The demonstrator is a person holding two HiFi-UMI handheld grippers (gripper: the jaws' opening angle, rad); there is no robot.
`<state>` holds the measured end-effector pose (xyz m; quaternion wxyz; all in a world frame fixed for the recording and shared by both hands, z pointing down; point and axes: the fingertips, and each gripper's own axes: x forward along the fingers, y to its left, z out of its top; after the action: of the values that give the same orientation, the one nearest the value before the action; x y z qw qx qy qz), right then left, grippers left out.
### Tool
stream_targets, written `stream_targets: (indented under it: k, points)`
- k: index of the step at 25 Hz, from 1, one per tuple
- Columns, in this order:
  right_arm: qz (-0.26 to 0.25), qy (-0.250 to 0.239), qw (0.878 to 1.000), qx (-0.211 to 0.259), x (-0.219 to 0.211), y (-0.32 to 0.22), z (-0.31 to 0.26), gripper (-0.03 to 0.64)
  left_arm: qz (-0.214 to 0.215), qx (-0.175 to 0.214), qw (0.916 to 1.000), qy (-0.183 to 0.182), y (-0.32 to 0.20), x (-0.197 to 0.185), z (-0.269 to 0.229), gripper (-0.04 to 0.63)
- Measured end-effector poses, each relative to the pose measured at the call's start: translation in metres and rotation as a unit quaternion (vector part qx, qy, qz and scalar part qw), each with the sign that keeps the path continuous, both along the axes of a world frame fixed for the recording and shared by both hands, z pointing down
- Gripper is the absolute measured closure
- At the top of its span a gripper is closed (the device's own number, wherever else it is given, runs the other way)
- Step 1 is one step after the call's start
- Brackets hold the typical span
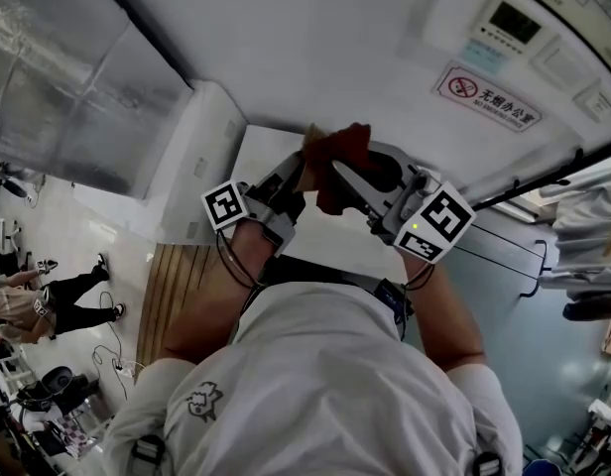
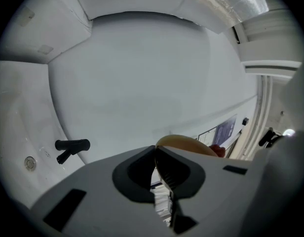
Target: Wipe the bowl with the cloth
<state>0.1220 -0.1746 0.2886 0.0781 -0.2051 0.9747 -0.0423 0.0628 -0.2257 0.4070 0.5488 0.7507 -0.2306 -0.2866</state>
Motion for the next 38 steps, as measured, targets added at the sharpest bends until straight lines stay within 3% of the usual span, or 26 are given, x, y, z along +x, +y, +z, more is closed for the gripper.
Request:
stream_targets:
  k: [5,9,16,21,27,38]
  points:
    - [0.045,-0.018,0.999,-0.004,0.017,-0.024,0.0,0.529,0.016,0.001,0.9993,0.033,0.008,0.005,-0.009,0.574]
    - [0.063,-0.031,0.997,-0.035,0.023,-0.037,0.015,0.529,0.025,0.009,0.9991,0.033,0.014,0.007,-0.013,0.575]
    - [0.059,-0.045,0.992,-0.1,0.023,-0.048,0.052,0.529,0.043,0.023,0.9972,0.057,0.02,0.016,-0.026,0.575]
    - [0.04,-0.05,0.99,-0.126,0.01,-0.033,0.072,0.529,0.012,0.018,0.997,0.074,0.008,0.007,-0.035,0.575]
    - [0.034,-0.059,0.988,-0.138,0.006,-0.016,0.08,0.529,-0.018,0.013,0.9986,0.048,0.001,-0.007,-0.028,0.575]
    - [-0.012,-0.07,0.991,-0.113,0.008,0.017,0.065,0.529,-0.054,0.002,0.9976,-0.043,-0.006,-0.024,0.006,0.572]
